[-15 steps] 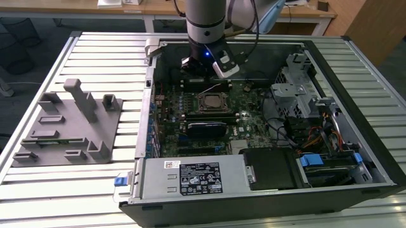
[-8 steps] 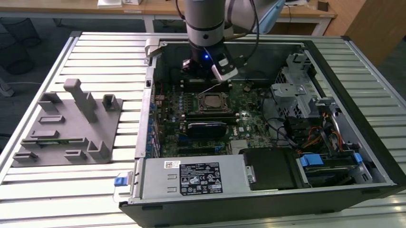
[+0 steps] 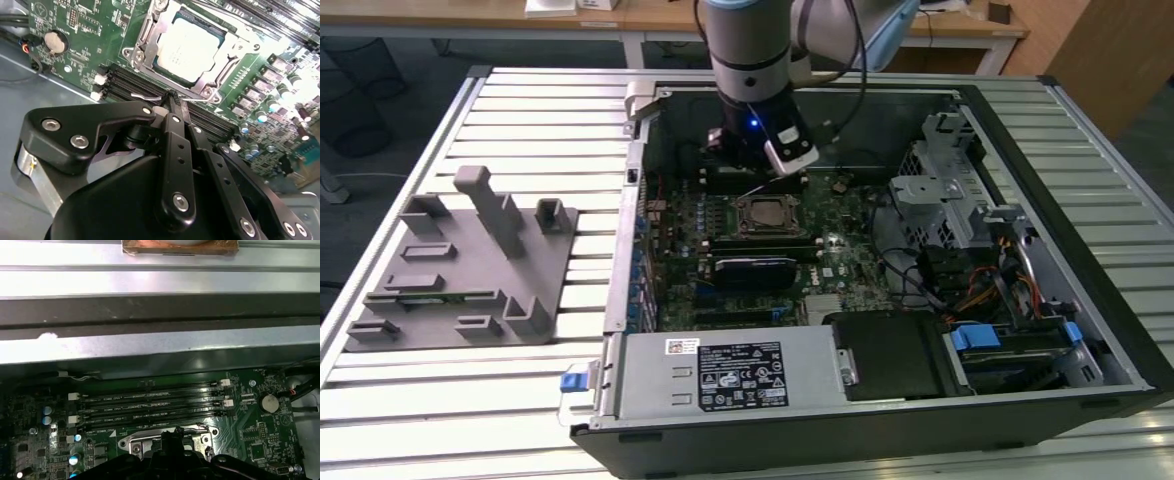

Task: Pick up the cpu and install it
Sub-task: 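Install the first cpu locking lever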

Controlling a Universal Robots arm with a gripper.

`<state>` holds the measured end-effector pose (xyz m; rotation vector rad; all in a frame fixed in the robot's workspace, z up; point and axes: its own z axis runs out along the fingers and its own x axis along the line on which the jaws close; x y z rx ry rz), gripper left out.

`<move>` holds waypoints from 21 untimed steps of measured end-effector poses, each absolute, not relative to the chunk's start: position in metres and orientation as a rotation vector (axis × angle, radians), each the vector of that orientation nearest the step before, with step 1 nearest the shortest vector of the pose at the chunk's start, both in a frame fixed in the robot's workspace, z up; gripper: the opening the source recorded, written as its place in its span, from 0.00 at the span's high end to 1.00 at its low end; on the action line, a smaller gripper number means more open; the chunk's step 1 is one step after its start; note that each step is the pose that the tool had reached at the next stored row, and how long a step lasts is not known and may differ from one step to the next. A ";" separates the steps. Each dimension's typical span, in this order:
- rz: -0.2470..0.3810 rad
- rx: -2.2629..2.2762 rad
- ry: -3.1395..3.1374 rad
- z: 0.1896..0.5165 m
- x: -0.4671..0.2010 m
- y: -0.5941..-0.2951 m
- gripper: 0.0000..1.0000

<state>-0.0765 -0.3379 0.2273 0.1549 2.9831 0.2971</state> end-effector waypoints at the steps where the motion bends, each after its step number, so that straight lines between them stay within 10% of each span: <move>1: 0.297 0.162 2.982 0.227 -0.076 -0.338 0.89; 21: 0.301 0.194 2.961 0.210 -0.072 -0.323 0.89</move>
